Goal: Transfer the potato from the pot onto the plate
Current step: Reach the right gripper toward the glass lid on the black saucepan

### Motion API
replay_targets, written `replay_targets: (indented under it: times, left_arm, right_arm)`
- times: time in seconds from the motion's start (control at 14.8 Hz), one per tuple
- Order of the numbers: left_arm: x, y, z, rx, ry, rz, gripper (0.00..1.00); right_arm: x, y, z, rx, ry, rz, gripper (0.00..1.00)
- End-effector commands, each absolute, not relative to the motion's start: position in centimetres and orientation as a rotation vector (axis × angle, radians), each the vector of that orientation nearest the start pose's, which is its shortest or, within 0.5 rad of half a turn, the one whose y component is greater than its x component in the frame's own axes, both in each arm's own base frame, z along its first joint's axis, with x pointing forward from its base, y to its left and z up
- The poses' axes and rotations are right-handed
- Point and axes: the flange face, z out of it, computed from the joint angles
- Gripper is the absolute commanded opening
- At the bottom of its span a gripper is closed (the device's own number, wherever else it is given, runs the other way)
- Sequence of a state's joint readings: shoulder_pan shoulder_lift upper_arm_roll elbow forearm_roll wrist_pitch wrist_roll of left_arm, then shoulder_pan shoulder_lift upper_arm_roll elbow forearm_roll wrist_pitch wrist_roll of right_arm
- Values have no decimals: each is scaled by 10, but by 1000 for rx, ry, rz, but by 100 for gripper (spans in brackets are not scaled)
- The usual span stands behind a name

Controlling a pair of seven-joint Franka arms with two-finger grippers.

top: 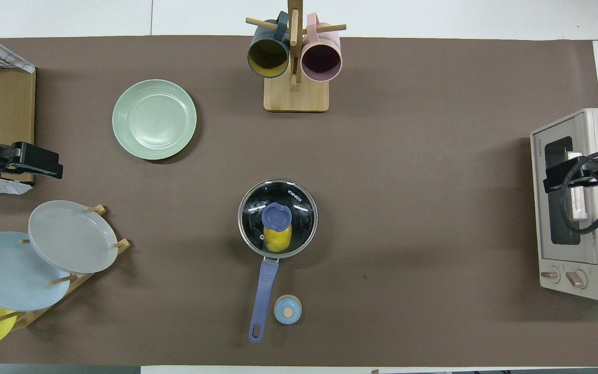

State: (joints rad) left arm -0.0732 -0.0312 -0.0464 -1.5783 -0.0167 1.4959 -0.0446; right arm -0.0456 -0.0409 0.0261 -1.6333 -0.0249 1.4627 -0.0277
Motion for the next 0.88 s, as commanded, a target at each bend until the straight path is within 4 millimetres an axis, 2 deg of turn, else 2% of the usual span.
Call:
replay_targets:
  times: [0.0, 0.34, 0.47, 0.54, 0.67, 0.74, 0.81]
  left_arm:
    - [530, -63, 631, -3145, 119, 88, 100]
    - [530, -63, 631, -3145, 119, 86, 100]
    - [530, -63, 631, -3145, 119, 88, 100]
    - [530, -63, 631, -3145, 119, 86, 100]
    - [530, -63, 631, -3145, 119, 86, 100]
    - [530, -63, 631, -3145, 119, 88, 100]
    - [530, -63, 631, -3145, 119, 88, 100]
  right_arm:
    - [530, -15, 611, -3142, -14, 196, 100]
    - [530, -11, 609, -3142, -23, 201, 100]
    - [525, -2, 600, -3143, -50, 194, 100]
    - [523, 6, 595, -3146, -96, 158, 100]
    - [535, 21, 596, -3100, -143, 36, 100]
    - [540, 38, 593, -3087, -182, 14, 100]
    - [546, 69, 593, -3079, -238, 10, 100]
